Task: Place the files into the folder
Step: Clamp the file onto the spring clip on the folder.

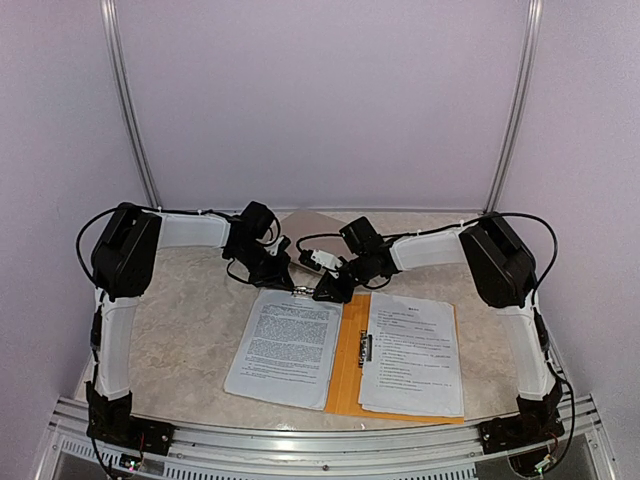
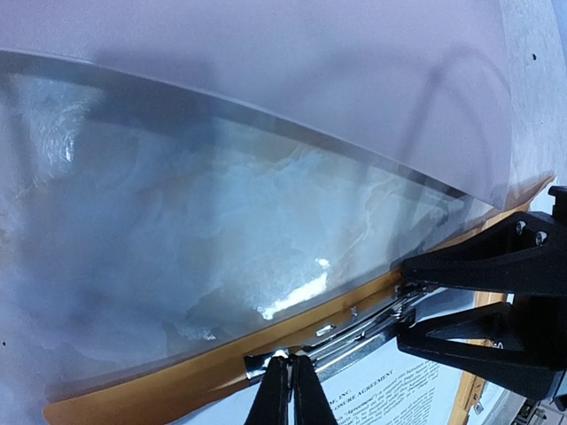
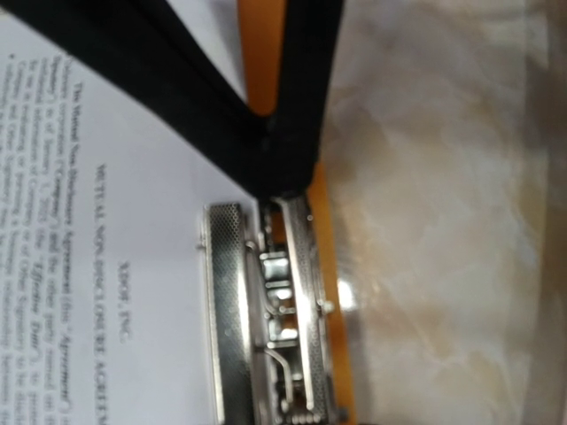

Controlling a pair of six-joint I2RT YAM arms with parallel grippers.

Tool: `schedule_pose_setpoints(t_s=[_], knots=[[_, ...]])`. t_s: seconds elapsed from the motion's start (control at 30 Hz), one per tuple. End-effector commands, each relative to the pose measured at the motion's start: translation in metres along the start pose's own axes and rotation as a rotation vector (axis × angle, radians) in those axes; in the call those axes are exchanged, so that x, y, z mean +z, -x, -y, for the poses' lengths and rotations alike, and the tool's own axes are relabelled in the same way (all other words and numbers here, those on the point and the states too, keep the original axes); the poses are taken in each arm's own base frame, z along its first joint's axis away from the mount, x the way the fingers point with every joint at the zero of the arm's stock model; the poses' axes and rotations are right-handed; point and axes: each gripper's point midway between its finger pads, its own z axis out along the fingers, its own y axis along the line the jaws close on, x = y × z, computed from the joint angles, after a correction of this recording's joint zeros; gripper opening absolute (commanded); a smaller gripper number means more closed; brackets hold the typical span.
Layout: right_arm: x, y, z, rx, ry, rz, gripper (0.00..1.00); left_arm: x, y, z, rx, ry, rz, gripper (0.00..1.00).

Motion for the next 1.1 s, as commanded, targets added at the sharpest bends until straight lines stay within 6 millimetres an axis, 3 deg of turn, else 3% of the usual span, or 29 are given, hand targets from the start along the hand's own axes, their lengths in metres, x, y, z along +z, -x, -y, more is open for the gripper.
schedule_pose_setpoints(t_s=[0.0,0.3,1.07], knots=[[0.014,-0.084,-0.028,0.091,0.059,-0.271,0.0,0.023,-0.032,-0.065,-0.104,0.171,-0.095,0.0],[0.013,-0.084,-0.029,0.091,0.06,-0.272,0.0,0.017,-0.023,-0.049,-0.107,0.111,-0.074,0.0],[0.014,-0.09,-0.033,0.078,0.062,-0.299,0.0,0.039,-0.051,-0.097,-0.183,0.273,-0.173,0.0]])
